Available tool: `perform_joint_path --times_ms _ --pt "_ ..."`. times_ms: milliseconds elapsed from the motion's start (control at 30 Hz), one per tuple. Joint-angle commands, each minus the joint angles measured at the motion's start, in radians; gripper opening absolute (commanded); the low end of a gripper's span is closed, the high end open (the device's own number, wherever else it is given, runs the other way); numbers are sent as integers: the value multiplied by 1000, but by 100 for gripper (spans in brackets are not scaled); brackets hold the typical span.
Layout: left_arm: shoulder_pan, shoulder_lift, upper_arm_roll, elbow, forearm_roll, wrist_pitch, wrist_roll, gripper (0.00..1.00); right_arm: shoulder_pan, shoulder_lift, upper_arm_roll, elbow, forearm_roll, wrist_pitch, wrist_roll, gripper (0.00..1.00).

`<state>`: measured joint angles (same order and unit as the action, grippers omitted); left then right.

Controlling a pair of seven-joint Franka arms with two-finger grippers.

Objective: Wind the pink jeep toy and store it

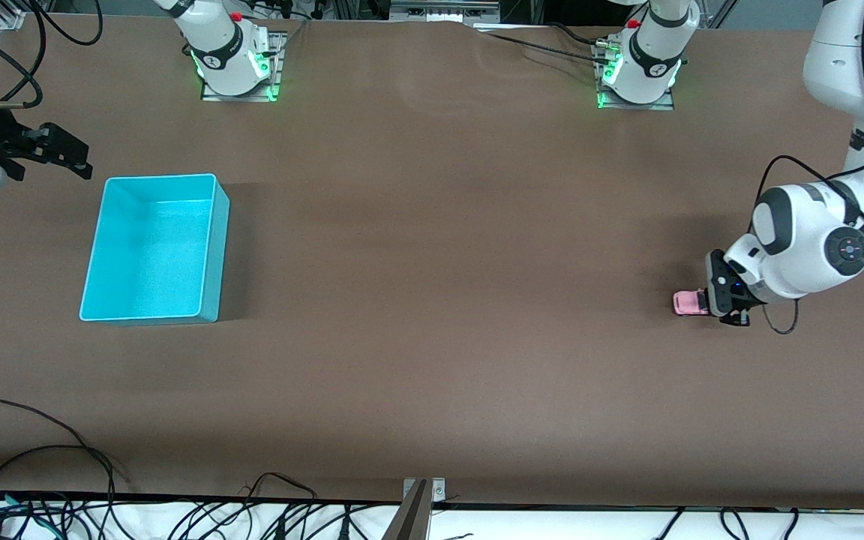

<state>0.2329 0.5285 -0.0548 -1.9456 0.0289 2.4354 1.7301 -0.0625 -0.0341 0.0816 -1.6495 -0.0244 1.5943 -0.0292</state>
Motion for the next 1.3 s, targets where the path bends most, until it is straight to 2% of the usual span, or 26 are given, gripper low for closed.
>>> perform_joint_path --times_ms 0,333,567,933,1000,1033,1067,1100,1133,1267 --pt "68 62 -7 25 17 5 66 14 -8 2 9 11 -9 -16 0 100" --pt "186 73 -7 37 17 5 190 14 -8 2 9 11 -11 -16 0 100" --pt "259 114 -5 91 17 4 302 14 -8 2 9 11 -9 -16 0 100" --pt "293 128 -5 113 17 4 339 16 -8 2 9 11 -9 -16 0 100" --pt "293 127 -7 114 17 4 339 24 -8 2 9 11 -9 -16 0 100" --pt "293 127 -7 119 17 2 339 32 -8 2 9 11 -9 -16 2 100" --pt "293 125 -7 123 16 -2 339 51 -8 2 9 11 -9 -16 0 100" --pt "293 123 -8 129 16 -6 339 84 -8 2 9 11 -9 -16 0 100" --pt "293 120 -8 135 16 -9 339 100 -8 2 9 11 -9 -14 0 100" --pt "280 114 -13 175 16 -59 335 100 -8 2 9 11 -9 -16 2 100"
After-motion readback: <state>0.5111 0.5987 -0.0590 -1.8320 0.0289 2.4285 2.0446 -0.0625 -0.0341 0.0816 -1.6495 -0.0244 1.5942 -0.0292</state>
